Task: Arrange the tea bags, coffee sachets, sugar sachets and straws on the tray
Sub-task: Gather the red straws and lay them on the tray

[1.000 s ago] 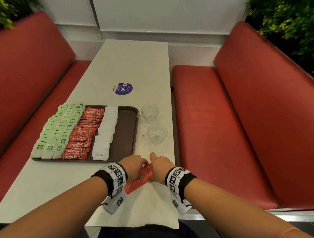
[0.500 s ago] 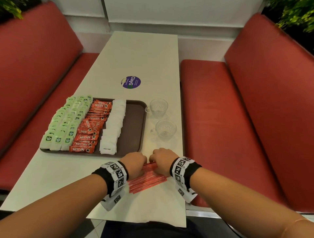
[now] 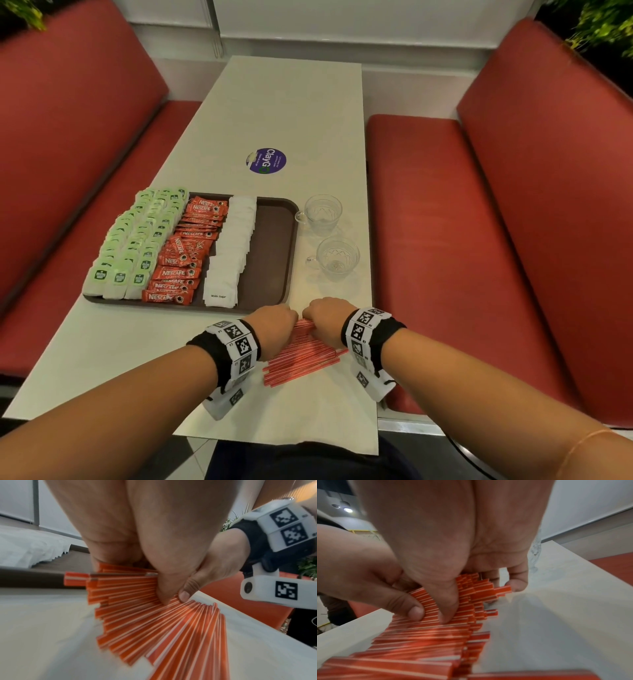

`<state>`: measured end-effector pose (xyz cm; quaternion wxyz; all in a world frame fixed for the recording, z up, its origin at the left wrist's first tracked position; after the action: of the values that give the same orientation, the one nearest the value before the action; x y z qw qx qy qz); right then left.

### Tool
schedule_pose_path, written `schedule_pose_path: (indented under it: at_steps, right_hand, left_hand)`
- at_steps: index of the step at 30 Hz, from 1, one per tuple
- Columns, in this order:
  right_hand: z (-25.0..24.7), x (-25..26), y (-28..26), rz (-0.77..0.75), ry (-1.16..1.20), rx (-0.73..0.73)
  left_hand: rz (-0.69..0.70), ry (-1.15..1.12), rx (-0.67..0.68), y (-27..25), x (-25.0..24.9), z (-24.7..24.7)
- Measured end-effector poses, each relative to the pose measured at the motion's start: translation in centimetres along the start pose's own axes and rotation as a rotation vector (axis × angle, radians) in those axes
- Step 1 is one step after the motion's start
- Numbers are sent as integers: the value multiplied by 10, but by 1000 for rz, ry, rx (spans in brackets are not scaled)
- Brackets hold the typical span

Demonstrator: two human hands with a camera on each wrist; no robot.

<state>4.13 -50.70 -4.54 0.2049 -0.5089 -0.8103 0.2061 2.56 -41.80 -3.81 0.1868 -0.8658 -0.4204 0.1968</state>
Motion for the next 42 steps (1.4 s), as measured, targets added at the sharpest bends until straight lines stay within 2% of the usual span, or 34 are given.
schedule_pose_path:
  at_steps: [9, 14, 19, 25, 29, 32, 34, 38, 42]
  right_hand:
    - [1, 2, 2, -17, -61, -49]
    - [-8, 0, -3, -36, -58, -68]
    - [-28, 4, -9, -66, 46, -87]
    - [-71, 2, -20, -127, 340, -176]
    - [-93, -24, -21, -7, 580, -282]
    - [-95, -18, -17, 10, 822, -236]
    - [-96, -5, -13, 3, 918, -254]
    - [-108, 6, -9, 7, 1100, -328]
    - [-121, 9, -7, -19, 1159, -356]
  left_hand:
    - [-14, 13, 17, 0, -3, 0]
    - [-13, -63, -40, -4, 4, -7]
    - [26, -108, -93, -12, 8, -26]
    - [37, -77, -214, -25, 27, -57]
    - [-38, -43, -301, -36, 42, -77]
    - [-49, 21, -349, -36, 38, -89]
    - [-50, 37, -375, -35, 33, -97]
    - [-113, -116, -505, -42, 44, -110]
    - [-108, -239, -621, -55, 59, -115]
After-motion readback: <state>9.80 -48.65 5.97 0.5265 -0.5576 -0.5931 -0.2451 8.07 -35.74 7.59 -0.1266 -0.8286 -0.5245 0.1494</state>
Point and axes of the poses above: each hand's wrist, its own y-axis towards the middle knuckle, its own z-axis out of the palm, x = y × z, the point moved 7 cm from there along y, towards the middle knuckle, and after that the axes turned 9 degrees about z, right-handed, at the moved point
